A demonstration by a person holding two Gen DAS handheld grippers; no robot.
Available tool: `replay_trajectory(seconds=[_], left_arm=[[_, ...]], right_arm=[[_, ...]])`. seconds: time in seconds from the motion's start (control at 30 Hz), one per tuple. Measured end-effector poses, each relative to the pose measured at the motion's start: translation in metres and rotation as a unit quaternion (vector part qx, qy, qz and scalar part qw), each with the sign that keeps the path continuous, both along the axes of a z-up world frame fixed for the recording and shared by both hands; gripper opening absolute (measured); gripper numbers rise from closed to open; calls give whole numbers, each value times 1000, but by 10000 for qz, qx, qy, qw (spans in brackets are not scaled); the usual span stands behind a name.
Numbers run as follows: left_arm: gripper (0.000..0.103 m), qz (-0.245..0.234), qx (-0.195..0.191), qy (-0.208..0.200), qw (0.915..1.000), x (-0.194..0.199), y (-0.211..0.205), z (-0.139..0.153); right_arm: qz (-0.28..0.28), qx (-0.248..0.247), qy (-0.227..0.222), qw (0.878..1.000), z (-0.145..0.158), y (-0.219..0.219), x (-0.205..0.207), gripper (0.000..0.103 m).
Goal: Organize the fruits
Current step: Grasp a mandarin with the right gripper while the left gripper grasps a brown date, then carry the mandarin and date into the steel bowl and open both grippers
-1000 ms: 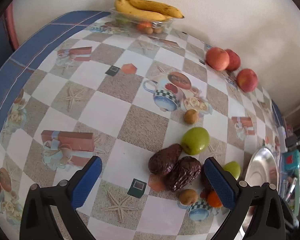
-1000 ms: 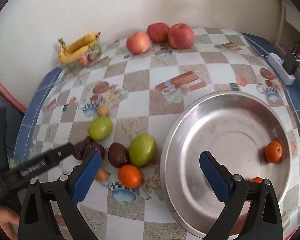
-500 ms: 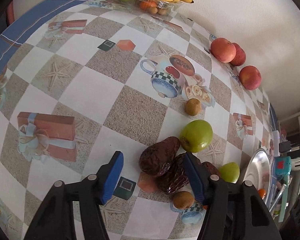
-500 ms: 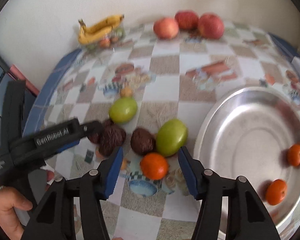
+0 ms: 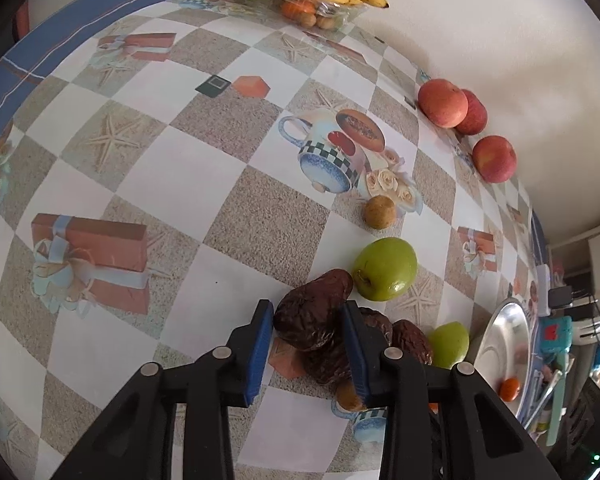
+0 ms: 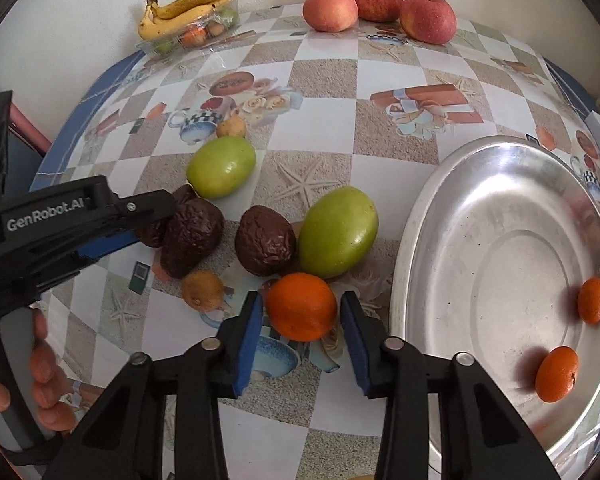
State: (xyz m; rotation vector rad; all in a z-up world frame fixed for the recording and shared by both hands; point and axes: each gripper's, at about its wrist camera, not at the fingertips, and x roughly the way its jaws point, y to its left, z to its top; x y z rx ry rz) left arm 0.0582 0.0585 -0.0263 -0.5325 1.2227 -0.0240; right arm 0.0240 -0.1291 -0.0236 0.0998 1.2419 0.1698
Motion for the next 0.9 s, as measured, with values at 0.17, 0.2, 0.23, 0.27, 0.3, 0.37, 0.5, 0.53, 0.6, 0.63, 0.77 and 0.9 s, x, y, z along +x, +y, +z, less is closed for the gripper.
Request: replay_trajectory(seconds=[0.17,0.2,0.23,0.27,0.3,0.37,0.5,0.53,0.6,0.63,0.77,0.9], left_arm=[[37,125,-91,-185,9997,-2,7,12],[37,110,-134,-251,9995,-3,7,16],[37,78,-135,-306,9994,-3,6,19],[37,35,-109,-373,9992,-3,4,22],[37,-35,-57,-469,9989,-4,1,27],[37,-159,2,-615,9980,-5,-5,34],[37,-399,-12,-800,9960,-6,-20,41],[37,-495,-48,-850,9951,-8,-25,43],[37,-710,-88,-951,9929,-9,-39,46],[37,-817,-79,-1000,9916,-10,-46,48],[37,-1281,-79,-1167,9848,-15,-77,54],[37,-1765,-191,-1259,9760,-24,-109,56]], right_arm=[[-40,3,-75,10000,5,-1,-1,37],[-48,31,-112,9999,7,-1,-1,37],[-56,73,-161,9998,10,-2,-2,37],[-66,127,-228,9996,14,-3,-3,37],[-77,159,-280,9995,18,-3,-3,37],[-109,204,-364,9991,23,-4,-4,37],[-276,219,-470,9983,31,-12,-4,37],[-343,237,-482,9980,32,-16,-4,37],[-493,326,-509,9970,36,-26,-5,37],[-607,372,-527,9961,38,-34,-5,37],[-1109,174,-535,9922,42,-64,-9,37],[-1691,124,-468,9844,43,-100,-14,37]])
